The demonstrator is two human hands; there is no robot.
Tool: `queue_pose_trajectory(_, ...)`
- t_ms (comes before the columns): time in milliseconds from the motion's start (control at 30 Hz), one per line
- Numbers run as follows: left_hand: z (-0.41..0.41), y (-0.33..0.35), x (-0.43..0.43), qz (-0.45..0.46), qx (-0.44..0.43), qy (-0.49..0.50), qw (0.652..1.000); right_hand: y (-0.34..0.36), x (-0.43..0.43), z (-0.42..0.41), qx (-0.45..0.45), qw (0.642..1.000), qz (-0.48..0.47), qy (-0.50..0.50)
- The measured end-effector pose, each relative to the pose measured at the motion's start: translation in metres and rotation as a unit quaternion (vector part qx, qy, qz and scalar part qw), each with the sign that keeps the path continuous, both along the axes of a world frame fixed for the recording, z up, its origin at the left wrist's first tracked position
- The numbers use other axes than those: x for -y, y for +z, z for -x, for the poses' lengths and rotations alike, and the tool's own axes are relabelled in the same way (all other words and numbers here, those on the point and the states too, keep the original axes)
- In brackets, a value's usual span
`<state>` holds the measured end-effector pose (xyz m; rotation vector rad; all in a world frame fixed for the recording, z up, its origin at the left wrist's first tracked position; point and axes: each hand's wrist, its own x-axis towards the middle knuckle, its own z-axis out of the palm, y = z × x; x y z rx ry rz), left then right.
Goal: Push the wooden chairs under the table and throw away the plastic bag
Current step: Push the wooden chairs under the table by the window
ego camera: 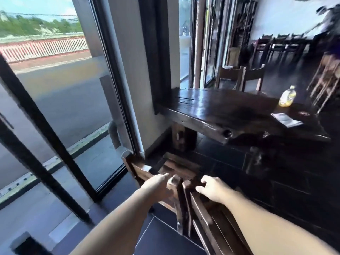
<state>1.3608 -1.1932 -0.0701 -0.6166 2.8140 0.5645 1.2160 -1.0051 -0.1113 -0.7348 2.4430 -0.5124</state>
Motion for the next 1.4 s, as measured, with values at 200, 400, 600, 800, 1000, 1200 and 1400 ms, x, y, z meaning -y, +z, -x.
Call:
queue_pose_trajectory(200,0.071,-0.031,-0.001,-0.006,0.024,-0.113,0.993,-0.023,-0.038,0.017,0.039,0.992,-0.025,-0.118)
queue_pose_trajectory(400,0.127,-0.065,-0.011,-0.007,0.062,-0.247,0.967,-0.047,-0.058,0.007,0.065,0.967,-0.065,-0.237)
queue_pose_trajectory(600,0.145,-0.104,-0.025,-0.058,0.066,-0.334,0.938,-0.083,-0.049,-0.032,0.07,0.93,-0.061,-0.355)
queue_pose_trajectory(800,0.143,-0.141,-0.025,-0.022,0.059,-0.435,0.898,-0.109,-0.043,-0.082,0.095,0.895,-0.097,-0.425)
queue_pose_trajectory(1000,0.141,-0.179,-0.019,0.009,0.052,-0.491,0.87,-0.134,-0.034,-0.101,0.003,0.878,-0.19,-0.439)
queue_pose_trajectory(1200,0.15,-0.204,-0.026,0.054,0.037,-0.519,0.852,-0.171,-0.038,-0.116,-0.114,0.876,-0.209,-0.419)
queue_pose_trajectory(1400,0.149,-0.234,-0.025,0.109,-0.053,-0.542,0.832,-0.191,-0.041,-0.118,-0.179,0.87,-0.204,-0.411)
